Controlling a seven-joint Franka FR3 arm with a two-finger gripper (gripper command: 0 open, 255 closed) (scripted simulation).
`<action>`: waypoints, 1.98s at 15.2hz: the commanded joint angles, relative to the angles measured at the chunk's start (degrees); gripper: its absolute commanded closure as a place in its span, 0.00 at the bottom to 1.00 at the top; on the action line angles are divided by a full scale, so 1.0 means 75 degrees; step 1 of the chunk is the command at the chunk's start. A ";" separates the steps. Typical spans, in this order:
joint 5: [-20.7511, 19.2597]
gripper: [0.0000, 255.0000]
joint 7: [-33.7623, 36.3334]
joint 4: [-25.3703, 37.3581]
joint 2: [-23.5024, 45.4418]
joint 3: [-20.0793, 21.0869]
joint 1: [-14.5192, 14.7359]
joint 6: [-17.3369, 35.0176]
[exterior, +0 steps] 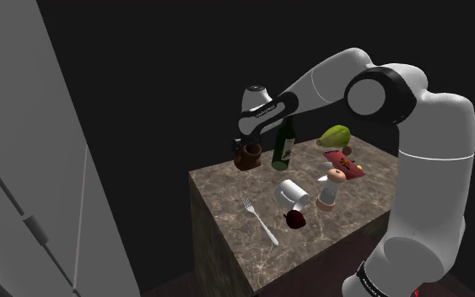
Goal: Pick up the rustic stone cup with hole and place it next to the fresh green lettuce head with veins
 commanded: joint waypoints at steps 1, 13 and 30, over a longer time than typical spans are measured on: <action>0.0001 0.00 -0.0004 0.0028 0.0166 -0.0004 -0.0015 0.0144; 0.0002 1.00 -0.0011 0.0015 0.0200 -0.0007 -0.0025 0.0190; 0.0061 1.00 -0.0123 0.0349 -0.0409 0.0018 -0.0019 -0.0748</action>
